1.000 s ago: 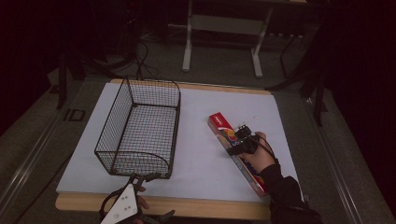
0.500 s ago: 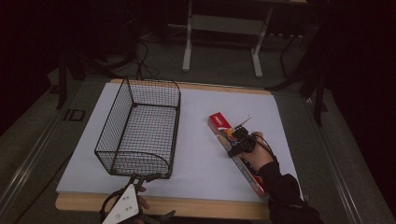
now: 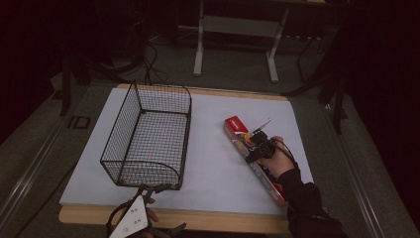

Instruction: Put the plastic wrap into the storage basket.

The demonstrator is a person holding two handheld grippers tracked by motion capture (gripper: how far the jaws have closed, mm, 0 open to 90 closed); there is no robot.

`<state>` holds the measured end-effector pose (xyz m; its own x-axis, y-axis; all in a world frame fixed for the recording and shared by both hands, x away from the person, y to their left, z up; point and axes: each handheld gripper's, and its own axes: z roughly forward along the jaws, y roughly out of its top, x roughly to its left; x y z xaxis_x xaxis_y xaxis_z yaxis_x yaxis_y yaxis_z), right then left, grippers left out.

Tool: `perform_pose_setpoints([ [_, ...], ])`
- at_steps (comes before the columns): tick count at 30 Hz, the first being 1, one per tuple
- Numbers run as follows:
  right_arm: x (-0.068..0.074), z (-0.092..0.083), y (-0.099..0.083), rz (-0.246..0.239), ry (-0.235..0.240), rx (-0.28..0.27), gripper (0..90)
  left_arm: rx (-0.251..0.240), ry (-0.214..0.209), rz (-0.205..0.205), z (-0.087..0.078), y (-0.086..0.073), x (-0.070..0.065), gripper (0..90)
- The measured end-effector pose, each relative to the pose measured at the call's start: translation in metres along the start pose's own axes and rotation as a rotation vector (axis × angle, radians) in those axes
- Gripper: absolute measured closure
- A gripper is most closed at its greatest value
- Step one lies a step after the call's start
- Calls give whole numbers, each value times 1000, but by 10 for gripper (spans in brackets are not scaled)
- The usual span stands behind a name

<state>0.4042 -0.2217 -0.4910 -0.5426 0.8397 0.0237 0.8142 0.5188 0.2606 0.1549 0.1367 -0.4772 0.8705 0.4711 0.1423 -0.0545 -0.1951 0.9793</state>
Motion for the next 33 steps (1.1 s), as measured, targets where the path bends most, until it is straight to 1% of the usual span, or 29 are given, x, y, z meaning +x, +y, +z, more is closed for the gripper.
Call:
perform_pose_setpoints([
  [1,0,-3,0,5,-1,-10,395,0,1,0,0,0,0,1],
  [7,0,-22,5,-7,-14,-57,396,-1,1,3,0,0,0,1],
  [11,1,-33,8,-14,-11,-84,397,-1,2,1,0,0,0,1],
  [14,3,-42,11,-16,-14,-114,397,-2,2,1,0,0,0,1],
  [18,6,-53,15,-31,-21,-165,398,-2,3,2,0,0,0,1],
  [21,8,-58,18,-35,-20,-174,397,-3,4,2,0,0,0,1],
  [22,10,-63,21,-37,-22,-187,398,-3,3,2,0,0,0,1],
  [27,18,-71,27,-55,-14,-220,398,-1,2,4,0,0,0,1],
  [29,22,-74,30,-61,-6,-224,398,-1,3,5,0,0,0,1],
  [33,30,-81,36,-81,-7,-234,398,-2,4,3,0,0,0,1],
])
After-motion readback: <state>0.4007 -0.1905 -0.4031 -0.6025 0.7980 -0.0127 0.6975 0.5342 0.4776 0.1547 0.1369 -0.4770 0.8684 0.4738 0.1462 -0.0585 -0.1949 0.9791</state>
